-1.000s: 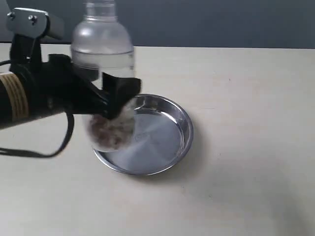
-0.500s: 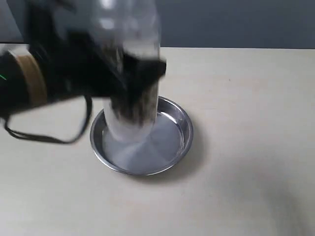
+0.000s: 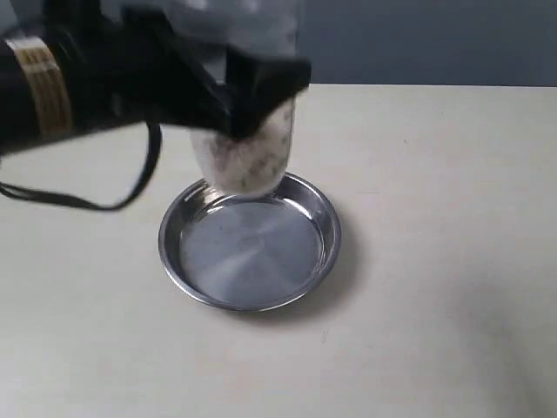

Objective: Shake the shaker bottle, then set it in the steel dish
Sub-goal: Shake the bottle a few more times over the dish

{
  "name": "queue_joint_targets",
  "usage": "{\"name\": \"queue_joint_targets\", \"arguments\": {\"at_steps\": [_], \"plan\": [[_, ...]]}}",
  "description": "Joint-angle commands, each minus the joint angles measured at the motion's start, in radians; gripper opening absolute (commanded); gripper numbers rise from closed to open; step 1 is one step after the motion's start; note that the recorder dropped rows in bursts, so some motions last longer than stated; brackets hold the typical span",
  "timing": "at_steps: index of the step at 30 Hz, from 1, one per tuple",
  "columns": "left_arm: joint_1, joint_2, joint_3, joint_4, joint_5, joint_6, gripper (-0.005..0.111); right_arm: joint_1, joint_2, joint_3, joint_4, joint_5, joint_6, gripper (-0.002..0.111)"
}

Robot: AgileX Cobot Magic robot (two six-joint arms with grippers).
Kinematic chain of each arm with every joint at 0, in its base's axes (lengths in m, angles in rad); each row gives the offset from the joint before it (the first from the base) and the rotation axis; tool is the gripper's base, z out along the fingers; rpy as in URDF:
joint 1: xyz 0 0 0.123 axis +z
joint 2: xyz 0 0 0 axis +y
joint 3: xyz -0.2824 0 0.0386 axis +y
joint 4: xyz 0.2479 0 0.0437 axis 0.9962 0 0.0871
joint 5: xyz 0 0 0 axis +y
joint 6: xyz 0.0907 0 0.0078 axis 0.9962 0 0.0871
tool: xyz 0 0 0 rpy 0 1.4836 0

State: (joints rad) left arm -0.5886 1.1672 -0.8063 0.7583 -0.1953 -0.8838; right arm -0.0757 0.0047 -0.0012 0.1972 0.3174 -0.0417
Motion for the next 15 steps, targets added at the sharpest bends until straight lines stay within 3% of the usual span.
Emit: {"name": "queue_joint_targets", "arguments": {"at_steps": [1,4,7,9,12,15], "plan": [[-0.003,0.059,0.065,-0.058,0.114,-0.013,0.0,-0.003,-0.005,0.001,-0.003,-0.01,-0.002,-0.001],[-0.003,0.102,0.083,-0.106,0.085,-0.013,0.0,-0.003,-0.005,0.001,-0.003,-0.01,-0.002,-0.001],[-0.003,-0.025,-0.022,-0.034,-0.042,0.012,0.0,-0.003,-0.005,0.001,-0.003,-0.01,-0.002,-0.001],[-0.003,-0.068,-0.049,-0.03,-0.002,0.007,0.0,-0.003,-0.005,0.001,-0.003,-0.01,-0.002,-0.001],[-0.003,-0.009,0.064,-0.038,0.059,-0.01,0.0,-0.003,-0.005,0.001,-0.003,-0.01,-0.002,-0.001],[-0.003,0.049,0.107,-0.059,0.001,0.0,0.0,-0.003,-0.005,0.001,-0.003,-0.01,-0.002,-0.001]]}}
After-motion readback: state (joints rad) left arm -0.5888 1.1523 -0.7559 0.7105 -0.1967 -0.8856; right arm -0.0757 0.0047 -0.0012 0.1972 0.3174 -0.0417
